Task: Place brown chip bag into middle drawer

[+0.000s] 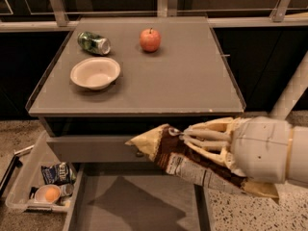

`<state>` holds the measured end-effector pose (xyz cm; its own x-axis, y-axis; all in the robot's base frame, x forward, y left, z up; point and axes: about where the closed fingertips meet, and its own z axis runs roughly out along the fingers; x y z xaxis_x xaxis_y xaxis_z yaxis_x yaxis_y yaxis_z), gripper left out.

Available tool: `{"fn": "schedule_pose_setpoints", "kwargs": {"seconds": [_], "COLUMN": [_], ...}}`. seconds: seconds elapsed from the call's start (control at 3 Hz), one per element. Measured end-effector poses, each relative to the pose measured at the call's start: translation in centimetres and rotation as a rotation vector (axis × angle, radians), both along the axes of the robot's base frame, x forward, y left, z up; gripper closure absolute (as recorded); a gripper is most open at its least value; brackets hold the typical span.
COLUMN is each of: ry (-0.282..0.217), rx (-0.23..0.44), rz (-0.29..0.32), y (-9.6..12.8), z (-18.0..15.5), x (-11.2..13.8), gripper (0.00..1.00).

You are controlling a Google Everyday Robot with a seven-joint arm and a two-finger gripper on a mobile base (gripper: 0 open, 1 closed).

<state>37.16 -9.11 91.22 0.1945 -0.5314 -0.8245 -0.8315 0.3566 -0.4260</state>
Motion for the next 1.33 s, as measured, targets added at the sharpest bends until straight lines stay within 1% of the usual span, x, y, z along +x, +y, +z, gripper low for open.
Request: {"fn": "schedule_pose_setpoints", "kwargs": {"seconds": [0.33, 0.67, 1.0, 1.33], "ry": [0.020, 0.023, 0.005, 0.038], "rx": [-0.006, -0.015, -0.041, -0.077], "rz": [0.017, 0.015, -0.016, -0.036], "y": [2.7, 4.0, 3.7, 3.4], "z": [-5.2, -10.4, -14.7, -18.7], "x": [-0.2, -0.1, 0.6, 1.6], "gripper": [1.00, 1.00, 1.00, 1.00]}}
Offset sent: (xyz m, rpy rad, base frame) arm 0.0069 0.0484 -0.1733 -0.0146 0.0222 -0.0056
